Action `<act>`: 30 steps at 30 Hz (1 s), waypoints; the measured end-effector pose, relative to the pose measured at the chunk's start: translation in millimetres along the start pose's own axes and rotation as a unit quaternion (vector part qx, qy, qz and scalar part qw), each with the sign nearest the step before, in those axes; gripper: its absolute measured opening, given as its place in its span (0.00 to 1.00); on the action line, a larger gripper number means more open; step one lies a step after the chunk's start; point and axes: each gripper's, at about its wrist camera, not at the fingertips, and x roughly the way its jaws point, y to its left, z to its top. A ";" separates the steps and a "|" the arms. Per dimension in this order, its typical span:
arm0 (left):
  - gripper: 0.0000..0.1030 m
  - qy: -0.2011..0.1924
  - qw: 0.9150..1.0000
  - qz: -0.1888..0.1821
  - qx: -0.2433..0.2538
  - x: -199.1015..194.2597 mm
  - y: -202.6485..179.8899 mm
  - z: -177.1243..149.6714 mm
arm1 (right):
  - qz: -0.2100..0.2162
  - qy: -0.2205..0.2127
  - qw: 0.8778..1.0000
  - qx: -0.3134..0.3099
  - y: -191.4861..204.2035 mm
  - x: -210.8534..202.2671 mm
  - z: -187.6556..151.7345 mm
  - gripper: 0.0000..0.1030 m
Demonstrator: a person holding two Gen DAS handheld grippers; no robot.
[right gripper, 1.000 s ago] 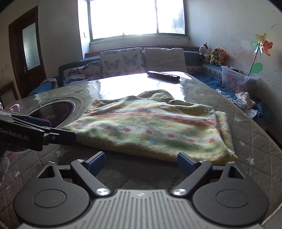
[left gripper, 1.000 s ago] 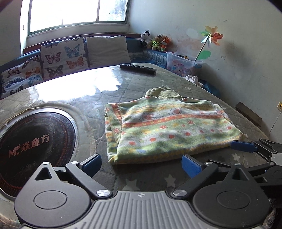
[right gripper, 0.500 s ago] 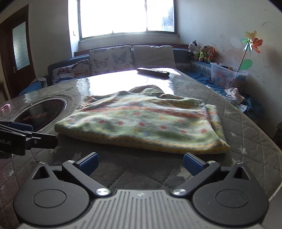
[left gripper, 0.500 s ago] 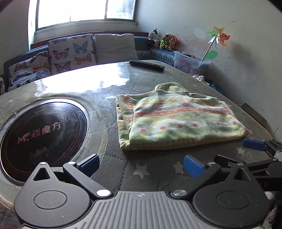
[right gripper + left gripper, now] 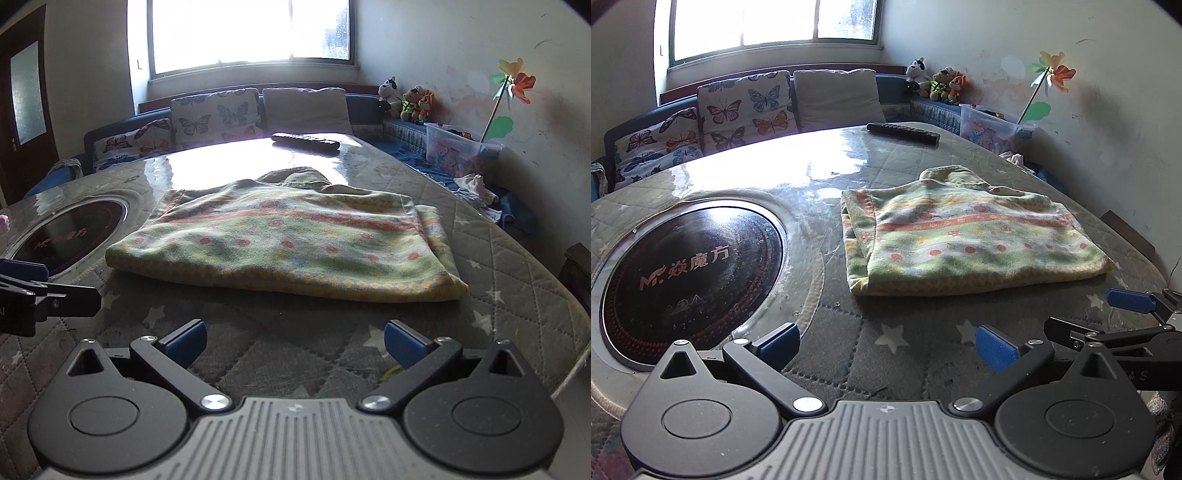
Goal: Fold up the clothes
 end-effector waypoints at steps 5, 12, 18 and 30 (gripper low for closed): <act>1.00 0.002 1.000 -0.001 0.001 -2.2 -2.9 -2.6 | -0.001 -0.001 1.000 0.004 -0.5 -2.4 -0.6 1.00; 1.00 0.004 1.000 -0.003 0.008 -3.6 -9.1 -6.0 | -0.001 -0.001 1.000 0.006 0.6 -5.2 -2.4 1.00; 1.00 0.007 1.000 -0.007 0.013 -3.7 -13.4 -9.6 | -0.002 0.000 1.000 0.010 -0.9 -5.8 -4.3 1.00; 1.00 0.015 1.000 -0.013 0.021 -1.6 -21.0 -13.0 | 0.000 0.000 1.000 0.016 -1.5 -6.6 -5.6 1.00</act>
